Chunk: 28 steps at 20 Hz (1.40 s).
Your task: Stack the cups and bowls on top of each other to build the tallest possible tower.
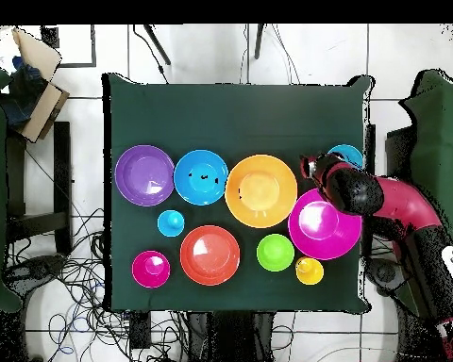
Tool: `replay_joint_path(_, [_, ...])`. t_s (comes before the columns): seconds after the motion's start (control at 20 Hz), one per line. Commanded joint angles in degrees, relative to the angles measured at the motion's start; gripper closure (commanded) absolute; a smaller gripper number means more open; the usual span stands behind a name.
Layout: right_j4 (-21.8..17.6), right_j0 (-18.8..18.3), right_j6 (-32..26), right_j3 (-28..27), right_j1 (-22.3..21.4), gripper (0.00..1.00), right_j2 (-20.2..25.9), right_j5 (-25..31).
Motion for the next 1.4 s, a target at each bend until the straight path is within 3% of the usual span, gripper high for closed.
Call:
replay_joint_path(0.05, [0.2,-0.3,-13.6,3.4,-3.8,0.0,2.6,8.7])
replay_joint_path(0.2, [1.5,-0.4,-13.4,4.5,-6.1,0.0,3.3,10.8])
replay_joint_path(0.65, [2.0,0.5,-12.9,3.6,-6.4,0.0,3.8,11.9])
replay_joint_path(0.85, [0.3,1.8,-13.0,0.8,-3.3,0.0,3.5,10.1])
replay_joint_path(1.4, [-1.3,-1.8,-22.2,-1.6,1.2,0.0,5.5,11.8])
